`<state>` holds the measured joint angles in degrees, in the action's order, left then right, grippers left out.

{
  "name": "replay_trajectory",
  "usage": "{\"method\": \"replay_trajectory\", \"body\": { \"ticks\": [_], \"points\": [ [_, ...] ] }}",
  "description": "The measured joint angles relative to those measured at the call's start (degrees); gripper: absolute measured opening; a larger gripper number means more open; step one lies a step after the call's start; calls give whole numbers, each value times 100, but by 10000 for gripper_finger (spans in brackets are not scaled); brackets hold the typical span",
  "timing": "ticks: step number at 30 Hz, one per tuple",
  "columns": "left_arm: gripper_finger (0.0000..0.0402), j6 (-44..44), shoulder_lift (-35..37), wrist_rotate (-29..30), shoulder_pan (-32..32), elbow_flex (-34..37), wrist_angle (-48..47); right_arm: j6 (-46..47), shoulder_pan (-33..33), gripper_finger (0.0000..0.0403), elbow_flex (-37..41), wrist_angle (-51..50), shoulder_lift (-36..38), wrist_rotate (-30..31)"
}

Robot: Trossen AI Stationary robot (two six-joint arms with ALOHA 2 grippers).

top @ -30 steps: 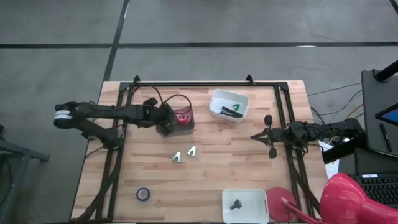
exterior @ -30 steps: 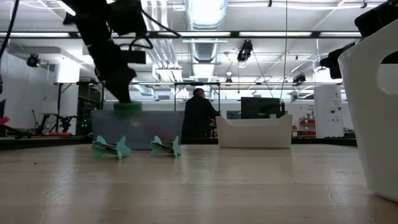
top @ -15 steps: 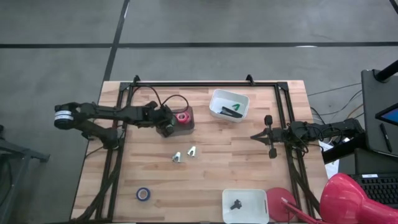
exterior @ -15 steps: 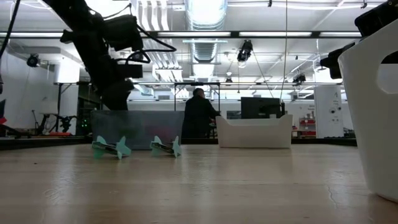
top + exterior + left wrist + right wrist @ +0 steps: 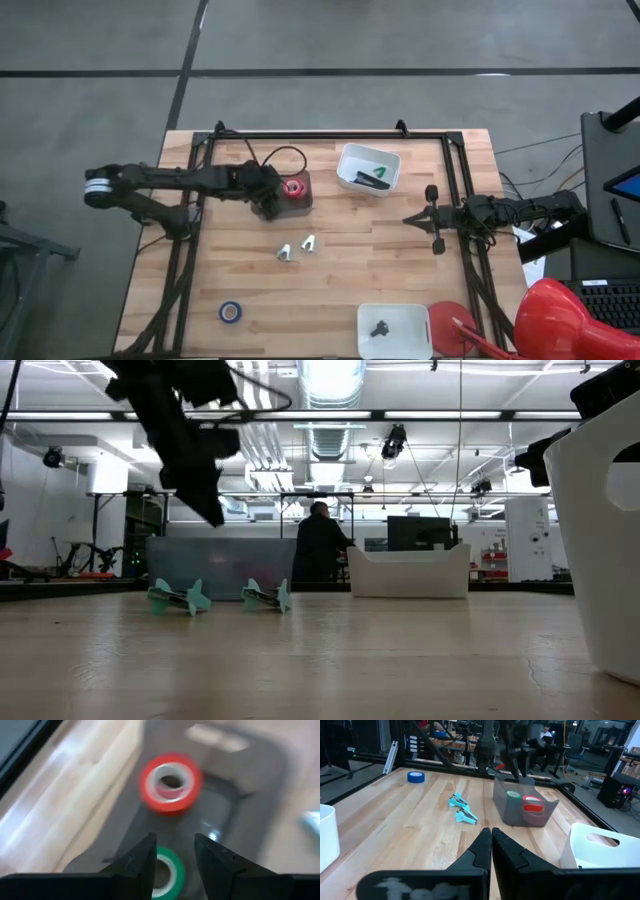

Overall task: Pick and place Stapler, Stapler remover, tape
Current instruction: Put the blue tape into the black bin

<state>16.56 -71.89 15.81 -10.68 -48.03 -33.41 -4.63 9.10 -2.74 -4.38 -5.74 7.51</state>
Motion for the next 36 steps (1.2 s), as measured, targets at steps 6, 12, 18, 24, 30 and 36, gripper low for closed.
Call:
{"method": "replay_trajectory", "body": {
  "ticks": [6, 12, 18, 24, 30, 36],
  "points": [
    [135, 429, 188, -848, 597, -695, -931, 7, 0, 8, 0, 0, 0, 2],
    [135, 1329, 356, -1189, 1732, -1136, -1823, -3, 0, 8, 0, 0, -2, 0],
    [135, 2750, 386, -1207, 3133, -1148, -2009, 5, 0, 8, 0, 0, -2, 0],
    [135, 4193, 329, -1183, 4243, -888, -1934, 1, 0, 8, 0, -2, -2, 2],
    [135, 5512, 325, -1263, 4875, -438, -1826, -4, -2, 8, 0, -2, -2, 2],
    [135, 6696, 325, -1506, 5421, 111, -1008, 7, -2, 8, 0, 0, -4, 2]
  ]
}}
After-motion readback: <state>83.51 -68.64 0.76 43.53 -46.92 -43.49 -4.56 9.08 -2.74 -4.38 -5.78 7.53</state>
